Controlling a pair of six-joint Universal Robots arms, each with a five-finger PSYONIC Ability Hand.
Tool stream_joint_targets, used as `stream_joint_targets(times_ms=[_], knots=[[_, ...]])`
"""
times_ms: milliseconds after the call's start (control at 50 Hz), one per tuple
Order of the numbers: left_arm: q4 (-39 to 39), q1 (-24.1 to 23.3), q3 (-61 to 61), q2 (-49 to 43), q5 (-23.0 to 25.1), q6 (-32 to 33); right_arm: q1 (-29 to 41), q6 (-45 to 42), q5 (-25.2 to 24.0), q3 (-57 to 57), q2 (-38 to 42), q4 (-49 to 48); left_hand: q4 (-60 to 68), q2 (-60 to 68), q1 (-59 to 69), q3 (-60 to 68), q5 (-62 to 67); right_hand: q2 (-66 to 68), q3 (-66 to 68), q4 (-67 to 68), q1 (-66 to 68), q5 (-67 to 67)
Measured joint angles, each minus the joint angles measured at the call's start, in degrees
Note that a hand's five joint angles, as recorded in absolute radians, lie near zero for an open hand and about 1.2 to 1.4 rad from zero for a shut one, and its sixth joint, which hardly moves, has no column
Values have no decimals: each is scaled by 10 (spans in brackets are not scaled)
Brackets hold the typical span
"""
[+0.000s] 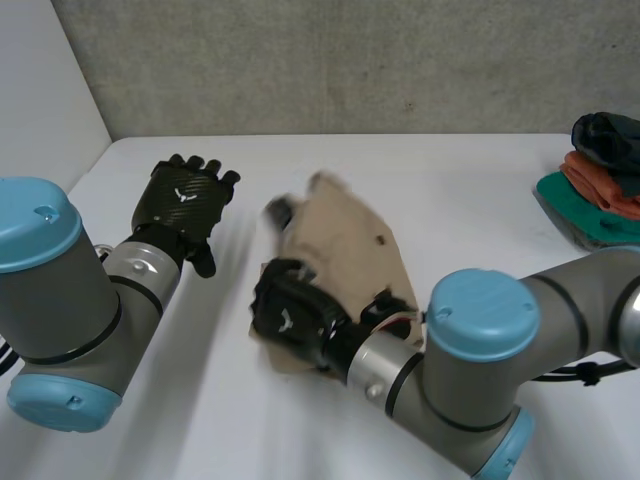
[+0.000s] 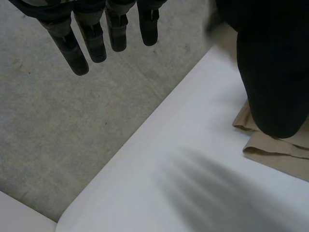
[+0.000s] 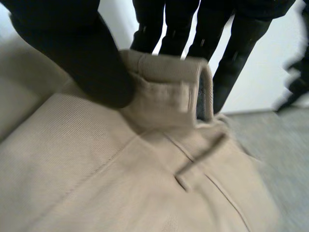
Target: Fold the laundry.
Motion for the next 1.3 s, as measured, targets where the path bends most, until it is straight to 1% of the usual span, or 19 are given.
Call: stream_joint_targets(times_ms=[60,80,100,140,180,240,320,380,420,520,600,620,740,900,980,1080,1240,1260,1300], knots=[[0,1,1,2,0,-5,5,-5,-9,-4,7,12,0,0,0,0,0,-221,-203,-205,-206,-205],[0,1,3,2,0,-8,5,-1,-13,-7,7,19,0,0,0,0,0,-343,-333,-337,-333,-333],[1,2,8,2,-1,-11,4,16,-12,-8,1,23,0,0,0,0,0,-430,-427,-434,-403,-417],[3,3,15,2,-1,-13,1,49,-10,-9,-12,26,0,0,0,0,0,-460,-461,-467,-421,-448],[6,3,27,1,-2,-17,-6,116,-4,-9,-35,28,0,0,0,0,0,-465,-472,-477,-422,-458],[12,1,53,-1,-3,-29,-27,252,17,-9,-76,30,0,0,0,0,0,-465,-472,-479,-422,-461],[14,-10,102,-12,-5,-70,-87,465,78,-12,-127,46,0,0,0,0,0,-465,-472,-479,-422,-461],[8,-29,132,-30,-5,-107,-129,542,121,-21,-144,75,0,0,0,0,0,-465,-472,-479,-422,-461],[-2,-48,150,-47,-5,-129,-148,565,142,-30,-147,99,0,0,0,0,0,-465,-472,-479,-422,-461],[-41,-104,187,-106,-5,-159,-174,572,171,-73,-113,169,0,0,0,0,0,-465,-472,-479,-422,-461],[-76,-129,202,-155,-9,-162,-176,564,158,-113,-65,214,0,0,0,0,0,-465,-472,-479,-422,-461],[-93,-135,204,-175,-13,-161,-176,562,143,-130,-40,234,0,0,0,0,0,-465,-472,-479,-422,-461],[-140,-136,195,-215,-54,-157,-175,557,93,-173,41,281,0,0,0,0,0,-465,-472,-479,-422,-461],[-154,-104,169,-234,-84,-132,-172,534,107,-182,91,285,0,-1,-3,0,0,-472,-473,-479,-427,-461],[-158,-97,164,-235,-84,-111,-171,510,121,-181,89,283,0,-8,-15,0,0,-477,-476,-479,-427,-461],[-159,-97,171,-203,-68,-94,-171,482,145,-171,47,271,0,-8,-17,0,0,-477,-476,-479,-427,-462],[-158,-98,211,-132,-13,-92,-162,476,189,-104,-39,207,0,-8,-17,0,0,-477,-476,-479,-427,-463],[-160,-96,231,-118,10,-91,-150,475,206,-57,-74,170,0,-8,-17,0,0,-477,-476,-479,-427,-463],[-163,-95,249,-111,30,-91,-144,474,211,-35,-87,154,0,-8,-17,0,0,-477,-476,-479,-427,-463]])
